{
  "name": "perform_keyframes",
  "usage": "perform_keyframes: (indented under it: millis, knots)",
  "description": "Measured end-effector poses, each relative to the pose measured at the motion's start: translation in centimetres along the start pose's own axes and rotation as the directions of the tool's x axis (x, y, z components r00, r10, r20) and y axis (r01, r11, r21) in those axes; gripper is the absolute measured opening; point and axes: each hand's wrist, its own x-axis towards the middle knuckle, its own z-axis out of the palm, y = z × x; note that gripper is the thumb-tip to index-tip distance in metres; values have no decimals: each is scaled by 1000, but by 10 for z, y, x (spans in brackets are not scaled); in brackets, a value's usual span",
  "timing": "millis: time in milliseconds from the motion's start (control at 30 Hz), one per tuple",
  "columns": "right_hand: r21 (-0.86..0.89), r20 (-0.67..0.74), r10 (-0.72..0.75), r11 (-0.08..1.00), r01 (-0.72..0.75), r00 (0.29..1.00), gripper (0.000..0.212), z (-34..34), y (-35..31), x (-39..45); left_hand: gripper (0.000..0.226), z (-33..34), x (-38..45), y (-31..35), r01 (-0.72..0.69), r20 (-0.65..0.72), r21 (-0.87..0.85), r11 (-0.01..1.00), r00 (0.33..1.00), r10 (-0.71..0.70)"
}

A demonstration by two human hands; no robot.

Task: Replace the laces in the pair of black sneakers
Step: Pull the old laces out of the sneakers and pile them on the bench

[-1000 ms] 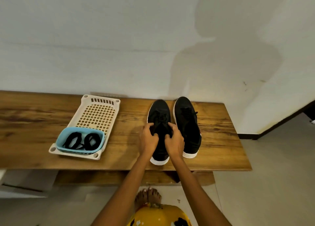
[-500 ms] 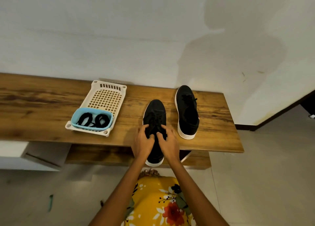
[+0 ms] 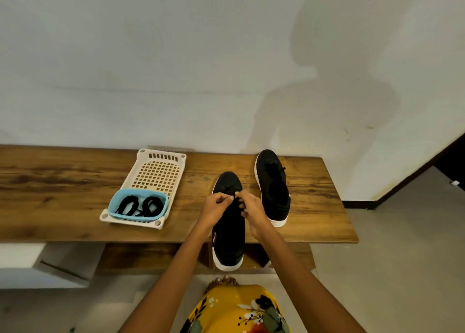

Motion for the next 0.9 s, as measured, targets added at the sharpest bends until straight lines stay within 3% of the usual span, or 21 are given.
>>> perform_keyframes:
  millis: [133,233,400,533,733,800,900]
  knots:
    - [270,109,11,962,-41,994,18,2,-31,-18,24,-14,-8,24,15,158,58,998,987,-24]
    - [350,130,-19,936,-28,991,19,2,-61,-34,26,-20,-16,38,-36,229,152,988,973,0]
    - [432,144,-94,902,23,985,13,-7,-88,-59,7,-35,-20,59,-50,205,137,989,979,21]
    - [536,54,-166,837,111,985,10,-17,-103,-68,18,-44,-22,64,-71,150,169,983,988,45]
    - [457,-26,-310,842,287,950,20,-32,-145,-77,40,-29,-28,33,43,123,212,976,990,-70]
    - [367,-36,-287,887,279,957,24,-38,-148,-71,50,-21,-26,19,61,143,246,967,985,-99]
    - [221,-13,-209,953,207,978,32,-42,-126,-55,48,-8,-19,0,-25,131,406,914,991,-31]
